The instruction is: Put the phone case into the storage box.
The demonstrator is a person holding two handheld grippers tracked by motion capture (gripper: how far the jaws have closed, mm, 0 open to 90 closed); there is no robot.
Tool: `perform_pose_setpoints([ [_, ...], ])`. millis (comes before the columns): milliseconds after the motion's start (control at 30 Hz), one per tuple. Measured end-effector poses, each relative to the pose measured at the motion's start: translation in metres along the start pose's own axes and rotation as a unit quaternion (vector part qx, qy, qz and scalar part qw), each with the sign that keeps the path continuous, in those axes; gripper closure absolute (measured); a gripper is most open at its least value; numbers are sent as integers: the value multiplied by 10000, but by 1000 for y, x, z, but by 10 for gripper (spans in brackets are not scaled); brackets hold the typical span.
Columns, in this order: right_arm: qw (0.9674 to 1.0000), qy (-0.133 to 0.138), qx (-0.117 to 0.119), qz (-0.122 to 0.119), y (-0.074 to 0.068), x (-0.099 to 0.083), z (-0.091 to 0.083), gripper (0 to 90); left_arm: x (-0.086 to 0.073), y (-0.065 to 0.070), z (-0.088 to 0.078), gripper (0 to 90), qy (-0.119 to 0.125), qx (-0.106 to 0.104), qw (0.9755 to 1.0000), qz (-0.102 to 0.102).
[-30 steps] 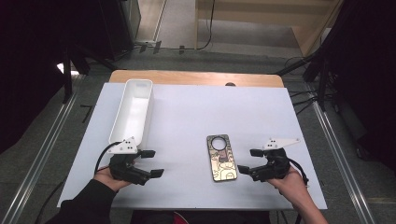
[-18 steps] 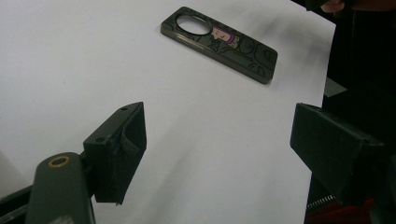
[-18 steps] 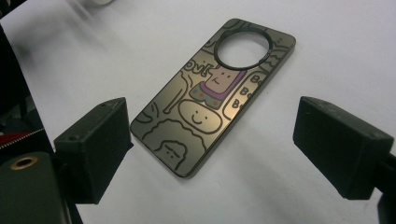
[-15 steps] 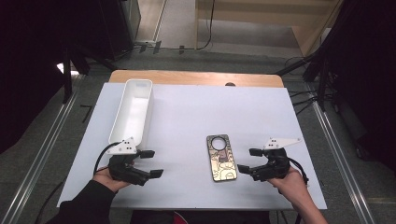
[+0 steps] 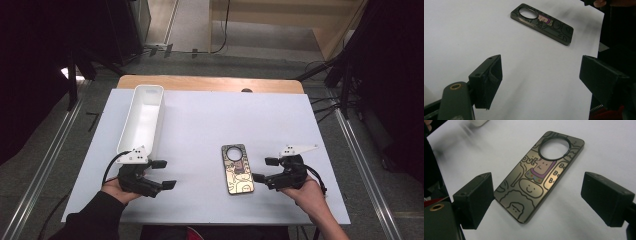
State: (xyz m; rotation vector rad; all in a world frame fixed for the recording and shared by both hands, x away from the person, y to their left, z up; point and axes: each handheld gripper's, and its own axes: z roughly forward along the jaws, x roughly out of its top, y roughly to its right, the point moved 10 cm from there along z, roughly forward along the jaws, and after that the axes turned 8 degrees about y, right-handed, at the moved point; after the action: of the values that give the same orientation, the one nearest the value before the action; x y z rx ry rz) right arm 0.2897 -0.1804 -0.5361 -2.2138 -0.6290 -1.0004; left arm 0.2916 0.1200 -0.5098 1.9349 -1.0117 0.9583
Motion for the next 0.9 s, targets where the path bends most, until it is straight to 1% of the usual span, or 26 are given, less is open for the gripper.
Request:
perform_pose_setpoints([
  [33,10000,2,-54,39,-1,1,0,106,1,0,0,183,14,-5,10000,-5],
  [133,9999,4,-164,8,-1,3,2,106,1,-1,0,183,7,-6,10000,-16],
  [300,9993,-12,-359,56,-3,7,4,105,0,0,-1,183,2,-21,10000,-2],
  [367,9988,-11,-489,35,-2,9,6,106,0,2,-1,183,4,-34,10000,-1],
  [467,9974,-34,-720,97,0,12,9,105,-1,3,-2,183,-16,-33,10000,35],
  [500,9971,-13,-758,100,-1,13,11,105,0,4,-1,183,3,-34,10000,25],
  [567,9968,-34,-785,143,-3,14,13,105,0,4,-2,183,14,-32,10000,27],
  [600,9966,-18,-819,125,-4,15,15,105,0,4,-2,183,15,-34,10000,30],
  [667,9966,-36,-805,169,-7,17,18,105,0,4,-3,183,21,-28,10000,38],
  [700,9969,-41,-760,197,-8,18,20,105,-1,4,-3,183,15,-18,10000,40],
  [800,9970,48,-724,266,-11,21,24,104,-1,5,-4,183,8,-14,10000,31],
  [833,9968,72,-744,267,-11,22,26,95,-1,5,-4,183,9,-17,10000,26],
  [867,9967,79,-755,272,-11,23,28,67,-1,5,-4,183,10,-17,10000,29],
  [900,9969,81,-739,255,-12,23,29,0,-1,5,-4,183,10,-19,10000,28],
])
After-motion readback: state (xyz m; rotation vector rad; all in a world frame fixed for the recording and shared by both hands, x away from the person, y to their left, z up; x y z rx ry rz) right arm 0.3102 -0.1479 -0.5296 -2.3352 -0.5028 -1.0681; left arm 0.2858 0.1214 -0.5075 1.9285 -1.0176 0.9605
